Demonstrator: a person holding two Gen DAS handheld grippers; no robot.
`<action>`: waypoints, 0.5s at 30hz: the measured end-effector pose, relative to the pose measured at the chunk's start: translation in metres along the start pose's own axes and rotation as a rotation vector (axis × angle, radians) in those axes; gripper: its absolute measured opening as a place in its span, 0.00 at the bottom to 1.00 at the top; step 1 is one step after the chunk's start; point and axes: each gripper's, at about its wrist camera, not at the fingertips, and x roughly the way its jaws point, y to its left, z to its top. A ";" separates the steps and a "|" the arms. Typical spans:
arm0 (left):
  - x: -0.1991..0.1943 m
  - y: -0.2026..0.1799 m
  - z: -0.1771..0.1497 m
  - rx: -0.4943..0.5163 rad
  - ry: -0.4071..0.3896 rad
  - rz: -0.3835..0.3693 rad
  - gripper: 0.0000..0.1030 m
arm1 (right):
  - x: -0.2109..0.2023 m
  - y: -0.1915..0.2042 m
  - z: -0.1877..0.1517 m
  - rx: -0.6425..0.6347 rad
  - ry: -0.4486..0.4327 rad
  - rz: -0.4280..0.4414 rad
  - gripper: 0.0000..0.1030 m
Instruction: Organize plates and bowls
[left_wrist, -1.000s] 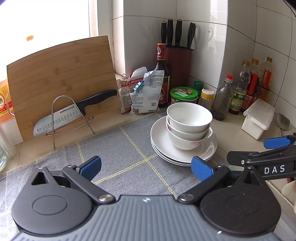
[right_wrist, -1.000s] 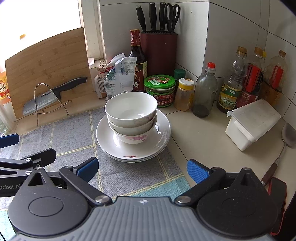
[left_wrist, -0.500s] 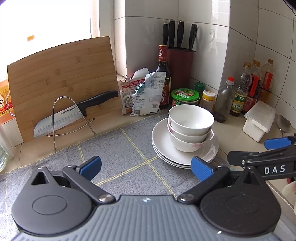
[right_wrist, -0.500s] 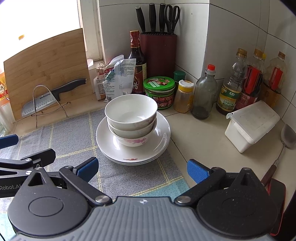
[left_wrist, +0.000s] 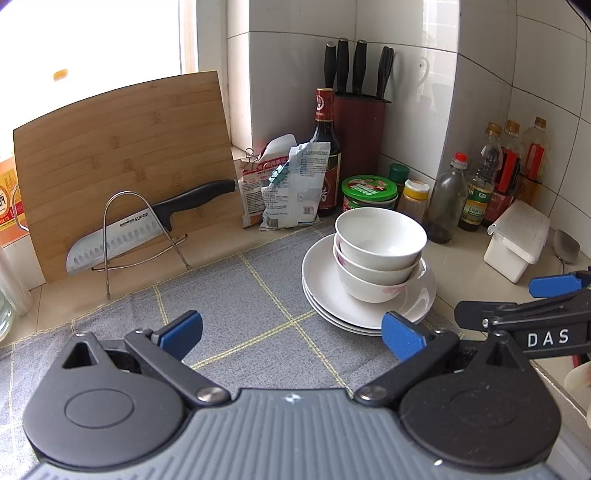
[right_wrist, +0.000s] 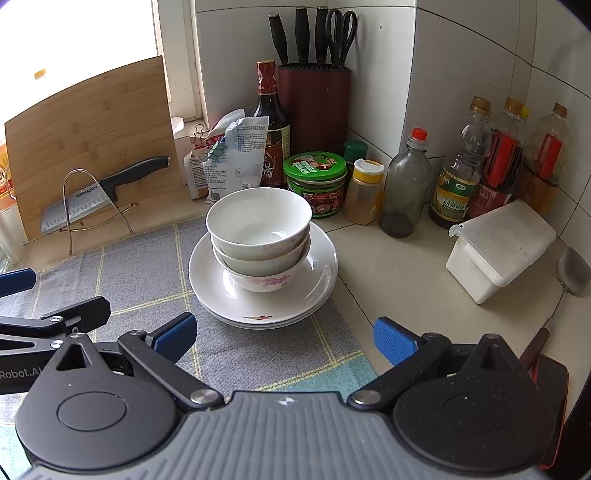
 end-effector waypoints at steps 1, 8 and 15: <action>0.000 0.000 0.000 0.001 0.000 -0.001 0.99 | 0.000 0.000 0.000 -0.001 -0.001 0.000 1.00; 0.000 -0.001 0.000 0.003 0.000 -0.003 0.99 | 0.000 -0.001 0.000 -0.001 -0.002 -0.001 1.00; 0.000 -0.001 0.000 0.003 0.000 -0.002 0.99 | -0.001 -0.001 0.000 -0.002 -0.002 -0.003 1.00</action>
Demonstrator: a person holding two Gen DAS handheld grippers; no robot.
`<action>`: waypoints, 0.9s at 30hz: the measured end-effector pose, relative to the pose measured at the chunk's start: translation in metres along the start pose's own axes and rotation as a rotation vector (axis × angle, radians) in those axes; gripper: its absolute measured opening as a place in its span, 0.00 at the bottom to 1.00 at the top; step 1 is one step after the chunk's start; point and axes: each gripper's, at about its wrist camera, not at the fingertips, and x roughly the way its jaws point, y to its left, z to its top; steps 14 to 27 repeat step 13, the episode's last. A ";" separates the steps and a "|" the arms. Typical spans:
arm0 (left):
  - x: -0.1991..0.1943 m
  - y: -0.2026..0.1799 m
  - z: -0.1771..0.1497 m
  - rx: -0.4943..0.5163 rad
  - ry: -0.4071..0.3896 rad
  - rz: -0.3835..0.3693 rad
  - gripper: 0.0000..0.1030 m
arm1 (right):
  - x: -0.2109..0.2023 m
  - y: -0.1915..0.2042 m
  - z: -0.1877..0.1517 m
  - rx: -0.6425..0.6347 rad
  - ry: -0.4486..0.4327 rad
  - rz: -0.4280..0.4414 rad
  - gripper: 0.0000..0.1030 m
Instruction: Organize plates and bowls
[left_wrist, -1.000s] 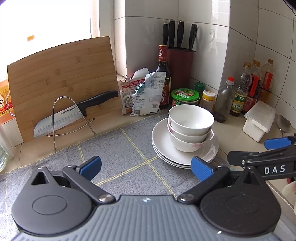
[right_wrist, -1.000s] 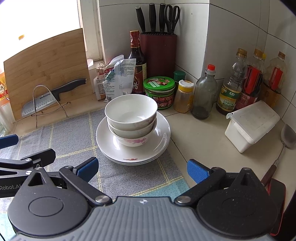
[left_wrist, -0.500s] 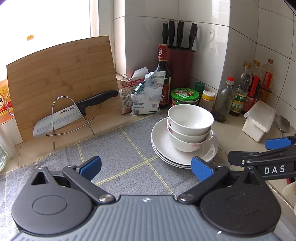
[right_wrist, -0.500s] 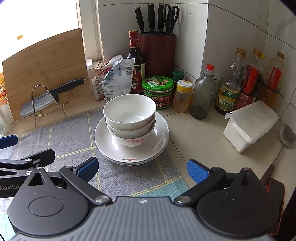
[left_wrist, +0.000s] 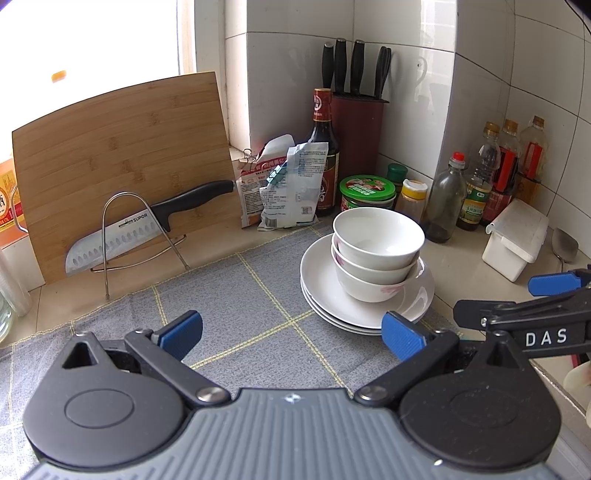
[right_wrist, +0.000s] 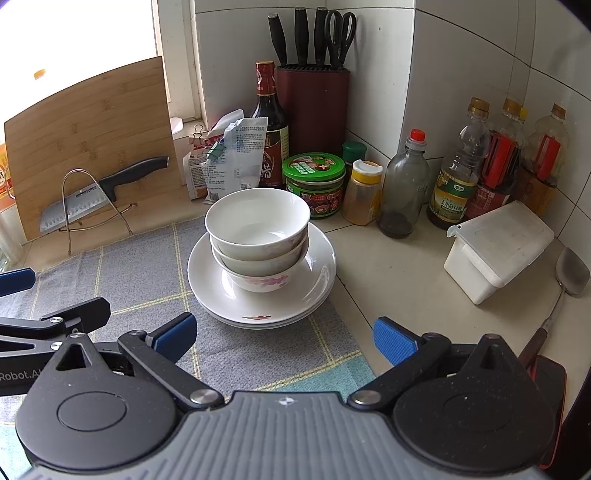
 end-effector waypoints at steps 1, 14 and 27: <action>0.000 0.000 0.000 0.000 0.000 0.000 0.99 | 0.000 0.000 0.000 0.000 0.001 0.000 1.00; 0.000 -0.001 0.000 0.003 0.001 -0.003 0.99 | -0.002 -0.001 0.001 -0.001 0.001 -0.005 1.00; 0.000 -0.001 0.000 0.003 0.001 -0.003 0.99 | -0.002 -0.001 0.001 -0.001 0.001 -0.005 1.00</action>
